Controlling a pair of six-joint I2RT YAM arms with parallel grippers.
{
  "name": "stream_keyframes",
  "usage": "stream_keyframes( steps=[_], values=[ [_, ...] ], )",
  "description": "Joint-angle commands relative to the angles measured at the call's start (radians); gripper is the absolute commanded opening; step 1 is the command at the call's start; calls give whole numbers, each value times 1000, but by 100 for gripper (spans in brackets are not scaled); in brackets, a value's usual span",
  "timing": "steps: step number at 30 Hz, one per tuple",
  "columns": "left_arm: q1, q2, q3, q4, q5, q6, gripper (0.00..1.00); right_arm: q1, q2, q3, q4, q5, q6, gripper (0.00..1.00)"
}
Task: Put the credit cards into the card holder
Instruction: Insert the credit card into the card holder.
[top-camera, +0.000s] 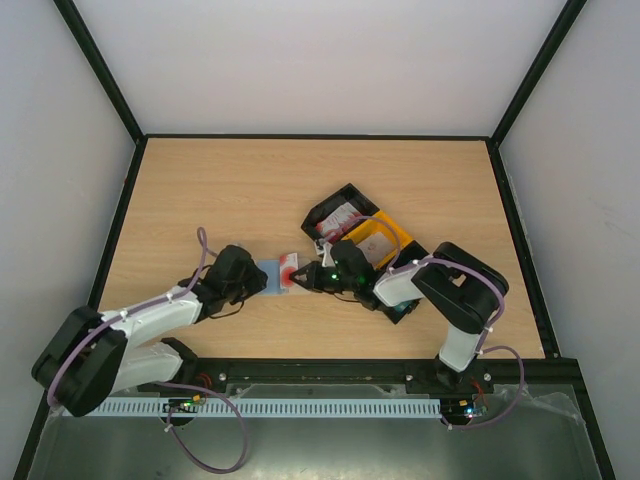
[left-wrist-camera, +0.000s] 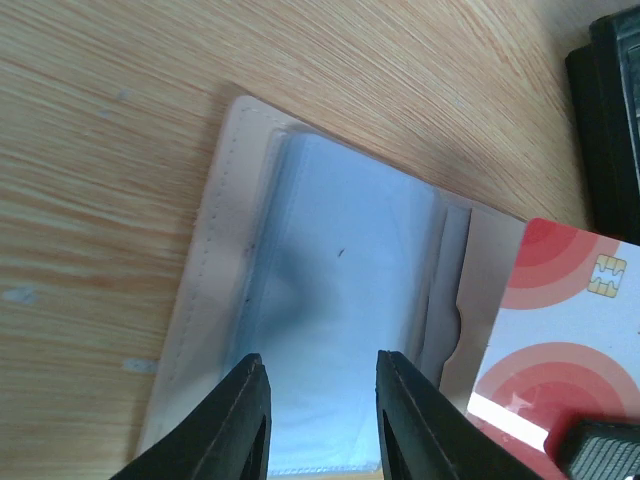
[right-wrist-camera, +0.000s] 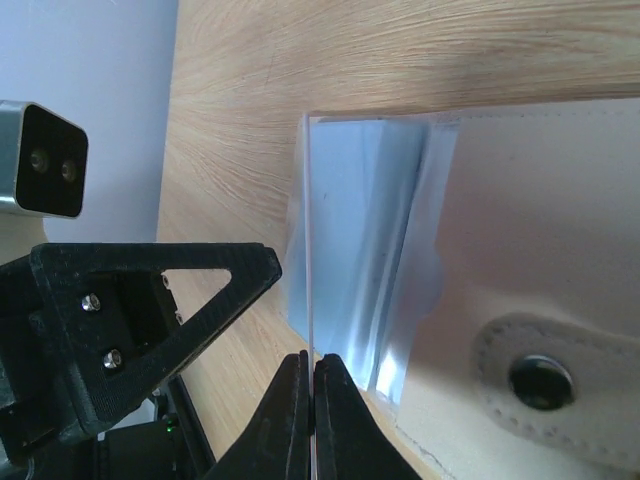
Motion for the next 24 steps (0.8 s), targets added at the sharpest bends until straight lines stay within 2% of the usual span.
stream_keyframes(
  steps=[1, 6, 13, 24],
  values=[
    [-3, 75, 56, 22, 30, 44, 31, 6, 42, 38, 30, -4, 1, 2],
    [-4, 90, 64, -11, 6, 27, 31, 5, 70, 62, -17, 18, -5, 2],
    [-3, 73, 59, -56, -27, 11, 38, 6, 136, 89, -8, -27, 39, 2],
    [-4, 116, 47, -77, -56, 17, 36, 6, 155, 88, -76, 38, 81, 2]
  ],
)
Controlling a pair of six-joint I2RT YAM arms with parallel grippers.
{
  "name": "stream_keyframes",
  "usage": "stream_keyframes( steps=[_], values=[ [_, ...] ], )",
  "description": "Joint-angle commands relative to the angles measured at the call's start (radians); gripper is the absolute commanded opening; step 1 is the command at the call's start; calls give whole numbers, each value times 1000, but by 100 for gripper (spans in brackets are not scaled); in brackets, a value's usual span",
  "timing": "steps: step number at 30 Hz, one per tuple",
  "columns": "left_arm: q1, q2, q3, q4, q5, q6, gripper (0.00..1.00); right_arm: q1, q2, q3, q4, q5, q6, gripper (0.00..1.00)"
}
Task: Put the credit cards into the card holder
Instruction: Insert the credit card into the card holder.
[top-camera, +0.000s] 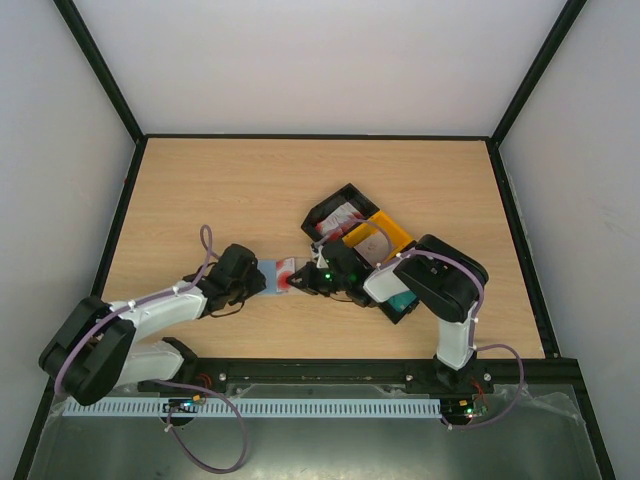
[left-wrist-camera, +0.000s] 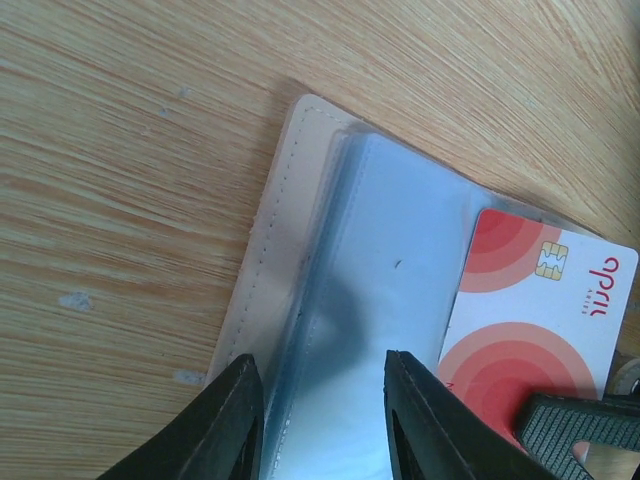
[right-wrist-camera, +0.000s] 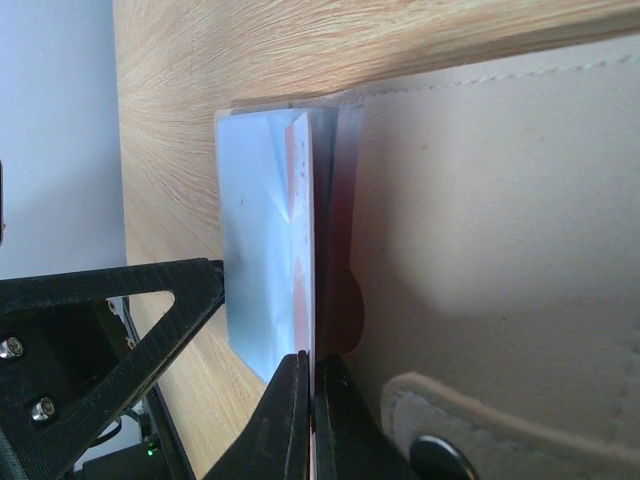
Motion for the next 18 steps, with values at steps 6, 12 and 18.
stream_keyframes(
  steps=[6, 12, 18],
  values=[
    [-2, 22, 5, -56, -45, -8, 34, 5, -21, 2, -104, 107, 10, 2],
    [-2, 54, 11, -58, -38, 3, 32, 6, -7, 3, -98, 95, 28, 2],
    [-1, 57, 9, -60, -37, 6, 31, 6, -27, -17, -100, 130, 46, 2]
  ],
)
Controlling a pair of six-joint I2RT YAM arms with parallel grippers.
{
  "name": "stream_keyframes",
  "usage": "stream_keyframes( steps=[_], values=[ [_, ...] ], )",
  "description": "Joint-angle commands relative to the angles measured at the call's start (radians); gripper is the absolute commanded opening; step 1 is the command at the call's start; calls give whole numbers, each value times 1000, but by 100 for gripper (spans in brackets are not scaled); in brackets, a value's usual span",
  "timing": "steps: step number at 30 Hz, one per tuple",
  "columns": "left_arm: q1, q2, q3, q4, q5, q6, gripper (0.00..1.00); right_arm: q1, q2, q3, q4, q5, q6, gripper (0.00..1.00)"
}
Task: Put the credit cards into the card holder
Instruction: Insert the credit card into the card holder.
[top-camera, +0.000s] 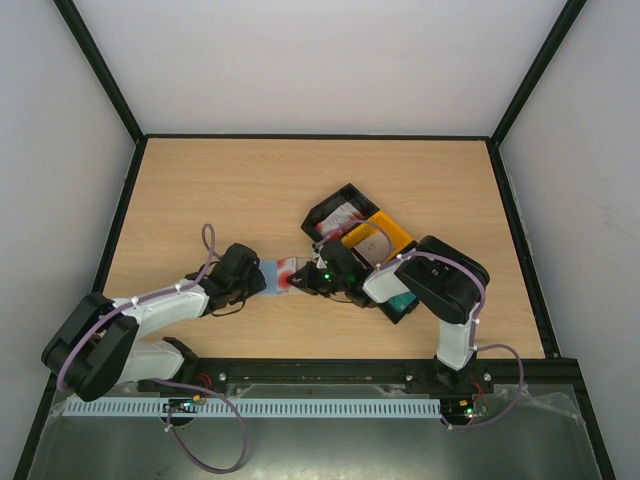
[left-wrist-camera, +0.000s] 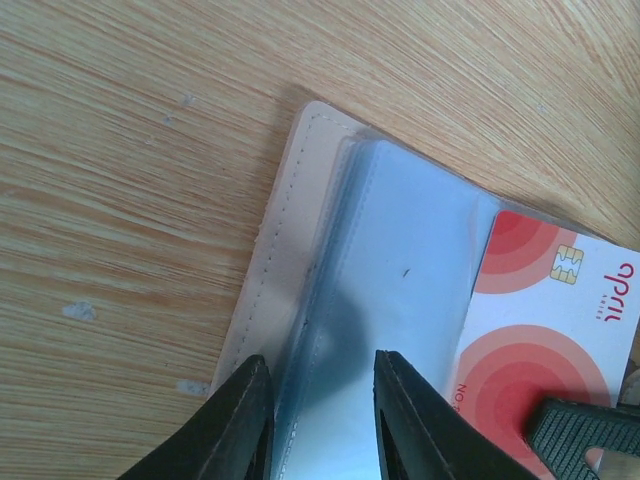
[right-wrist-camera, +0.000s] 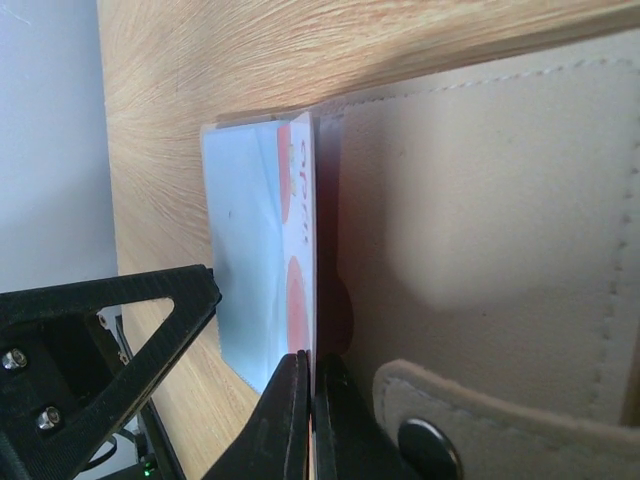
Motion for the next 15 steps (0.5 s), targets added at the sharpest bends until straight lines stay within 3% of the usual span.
stream_keyframes(
  steps=[1, 15],
  values=[
    [-1, 29, -4, -57, -14, 6, 31, 1, -23, -27, -67, 84, 16, 2],
    [-2, 41, -16, -21, 20, 18, 29, 5, 74, -6, 40, -57, 59, 2]
  ],
)
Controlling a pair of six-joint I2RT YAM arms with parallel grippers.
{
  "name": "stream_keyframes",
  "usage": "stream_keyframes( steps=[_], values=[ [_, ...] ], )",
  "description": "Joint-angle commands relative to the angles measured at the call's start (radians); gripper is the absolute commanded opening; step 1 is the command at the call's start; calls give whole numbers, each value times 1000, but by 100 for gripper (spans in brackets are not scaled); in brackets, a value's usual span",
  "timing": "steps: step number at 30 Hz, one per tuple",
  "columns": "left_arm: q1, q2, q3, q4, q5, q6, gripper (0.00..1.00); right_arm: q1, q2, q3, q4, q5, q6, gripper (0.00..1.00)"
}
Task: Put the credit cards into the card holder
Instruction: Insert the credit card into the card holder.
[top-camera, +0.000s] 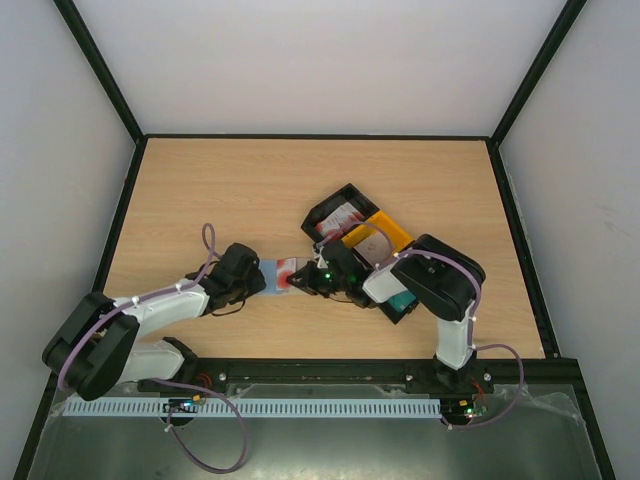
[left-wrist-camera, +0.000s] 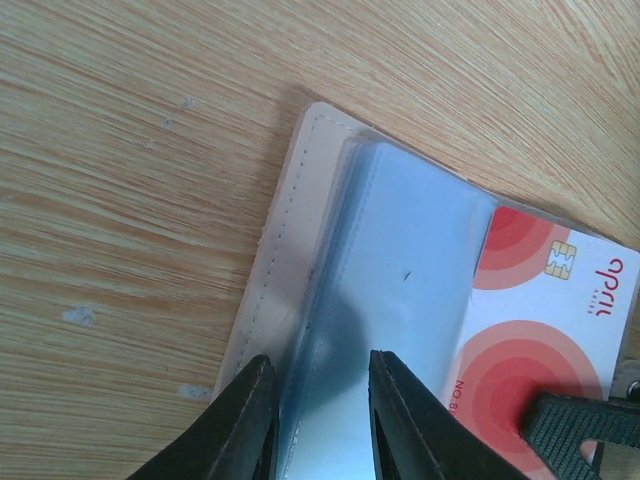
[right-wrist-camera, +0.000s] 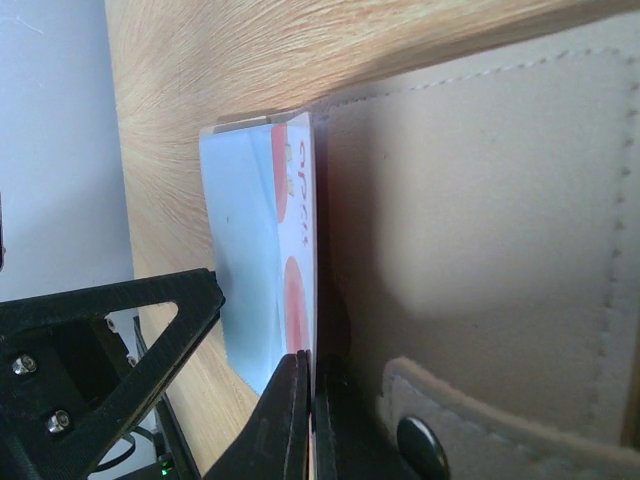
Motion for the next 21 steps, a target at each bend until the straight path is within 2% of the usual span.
stream_keyframes(
  steps=[1, 21],
  values=[
    [-1, 37, -17, -22, 18, 11, 29, 6, 57, 6, -7, -46, 16, 2],
    [-2, 56, -19, -8, 33, 14, 27, 36, 133, 96, -29, -120, 1, 2]
  ],
)
